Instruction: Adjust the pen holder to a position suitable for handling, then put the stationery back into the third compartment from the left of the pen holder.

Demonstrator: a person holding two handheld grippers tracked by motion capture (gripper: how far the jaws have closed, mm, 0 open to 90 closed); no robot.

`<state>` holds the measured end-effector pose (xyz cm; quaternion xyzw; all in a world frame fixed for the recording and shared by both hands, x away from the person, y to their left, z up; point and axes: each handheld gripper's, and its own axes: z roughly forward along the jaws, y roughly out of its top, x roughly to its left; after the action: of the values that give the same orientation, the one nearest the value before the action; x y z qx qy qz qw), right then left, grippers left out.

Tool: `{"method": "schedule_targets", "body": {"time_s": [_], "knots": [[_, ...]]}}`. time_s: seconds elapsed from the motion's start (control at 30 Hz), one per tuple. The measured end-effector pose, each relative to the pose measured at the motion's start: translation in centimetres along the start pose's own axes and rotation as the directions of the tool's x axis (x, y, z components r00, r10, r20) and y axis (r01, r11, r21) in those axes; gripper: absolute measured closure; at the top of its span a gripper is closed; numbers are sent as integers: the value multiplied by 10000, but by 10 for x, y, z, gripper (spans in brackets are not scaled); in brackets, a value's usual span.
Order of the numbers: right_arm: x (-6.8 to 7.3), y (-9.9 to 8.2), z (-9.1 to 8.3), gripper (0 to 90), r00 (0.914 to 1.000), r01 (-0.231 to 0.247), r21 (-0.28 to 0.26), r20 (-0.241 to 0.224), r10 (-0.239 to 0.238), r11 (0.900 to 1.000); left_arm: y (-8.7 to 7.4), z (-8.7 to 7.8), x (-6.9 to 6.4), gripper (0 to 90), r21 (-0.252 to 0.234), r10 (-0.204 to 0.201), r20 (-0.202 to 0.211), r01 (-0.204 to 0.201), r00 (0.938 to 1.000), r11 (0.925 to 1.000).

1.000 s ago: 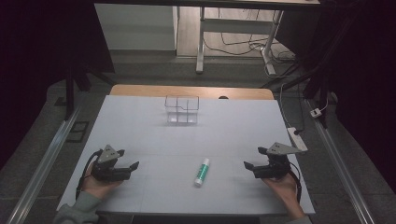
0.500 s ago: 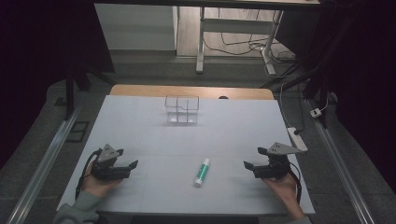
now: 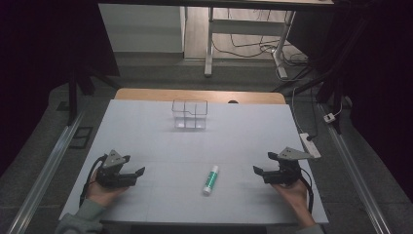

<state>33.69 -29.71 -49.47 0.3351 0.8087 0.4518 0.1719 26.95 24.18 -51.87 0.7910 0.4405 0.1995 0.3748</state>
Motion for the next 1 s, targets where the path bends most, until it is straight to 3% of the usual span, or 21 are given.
{"method": "schedule_targets", "body": {"time_s": [0.2, 0.53, 1.0], "knots": [[0, -1, 1, 149, 10000, 55, 92, -20, -55, 9999, 11, 0, -4, 246, -27, 12, 15, -12, 10000, 10000], [3, -1, -1, 154, 9998, 156, 24, -101, -156, 9999, 31, 7, -18, 226, 391, 488, 236, -497, 9985, 9980], [2, 1, 4, 161, 9995, 242, 50, -213, -241, 9997, 41, 12, -21, 226, 507, 389, 425, -410, 9983, 9979]]}}
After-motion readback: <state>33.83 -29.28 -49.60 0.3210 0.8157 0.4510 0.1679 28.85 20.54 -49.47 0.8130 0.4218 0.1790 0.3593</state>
